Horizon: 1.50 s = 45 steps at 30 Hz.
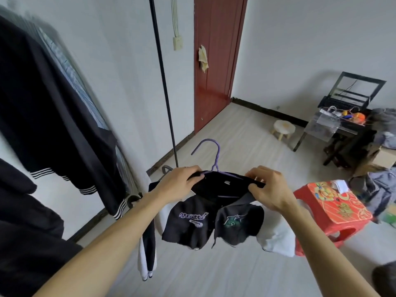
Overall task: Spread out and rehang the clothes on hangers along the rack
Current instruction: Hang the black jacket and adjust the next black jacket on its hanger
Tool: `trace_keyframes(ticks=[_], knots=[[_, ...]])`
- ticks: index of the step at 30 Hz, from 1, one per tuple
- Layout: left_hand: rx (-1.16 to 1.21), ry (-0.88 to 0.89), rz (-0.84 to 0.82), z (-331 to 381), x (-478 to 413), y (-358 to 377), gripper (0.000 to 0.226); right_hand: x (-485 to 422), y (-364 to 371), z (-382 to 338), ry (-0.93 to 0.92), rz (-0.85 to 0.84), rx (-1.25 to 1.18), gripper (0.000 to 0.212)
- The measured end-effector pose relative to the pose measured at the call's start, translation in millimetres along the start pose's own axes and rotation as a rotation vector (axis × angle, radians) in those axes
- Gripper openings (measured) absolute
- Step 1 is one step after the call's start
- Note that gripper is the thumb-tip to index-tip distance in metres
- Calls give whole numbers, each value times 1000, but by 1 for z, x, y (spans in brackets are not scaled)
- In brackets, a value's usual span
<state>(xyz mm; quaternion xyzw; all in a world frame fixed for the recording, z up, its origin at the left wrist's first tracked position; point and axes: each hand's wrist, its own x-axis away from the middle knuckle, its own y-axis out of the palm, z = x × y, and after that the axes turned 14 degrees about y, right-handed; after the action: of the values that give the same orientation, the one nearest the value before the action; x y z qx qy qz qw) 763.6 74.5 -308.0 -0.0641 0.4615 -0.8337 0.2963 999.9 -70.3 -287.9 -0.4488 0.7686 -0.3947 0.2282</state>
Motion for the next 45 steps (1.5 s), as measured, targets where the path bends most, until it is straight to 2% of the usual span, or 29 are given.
trace_keyframes(ticks=[2,4,7,10,14,19,23,26,29,33,38,42,45], knots=[[-23,-5,20,2,2,-3,21,1,4,10,-2,-53,84,23],[-40,-24,2,-4,10,-4,23,3,10,18,4,-118,110,5],[12,-78,-69,-12,27,-6,27,7,20,17,36,-195,79,20],[77,-193,-110,-16,47,-9,27,6,29,4,68,-277,25,23],[99,-327,-58,-29,75,-20,31,0,41,-28,18,-339,44,28],[73,-463,91,-43,118,-52,19,1,52,-85,-114,-430,53,31],[-58,-571,166,-38,160,-91,34,9,58,-130,-218,-487,2,35],[-189,-613,260,-23,187,-121,37,15,61,-159,-273,-542,-43,34],[-391,-600,393,-2,202,-155,38,18,63,-188,-294,-608,-110,32],[-814,-540,586,18,214,-207,40,25,63,-243,-336,-651,-214,28],[-1130,-663,744,29,222,-265,52,25,64,-315,-356,-685,-378,22],[-1081,-815,836,33,230,-298,66,25,60,-371,-345,-705,-507,19],[-823,-883,949,30,236,-322,79,23,55,-413,-358,-702,-582,19]])
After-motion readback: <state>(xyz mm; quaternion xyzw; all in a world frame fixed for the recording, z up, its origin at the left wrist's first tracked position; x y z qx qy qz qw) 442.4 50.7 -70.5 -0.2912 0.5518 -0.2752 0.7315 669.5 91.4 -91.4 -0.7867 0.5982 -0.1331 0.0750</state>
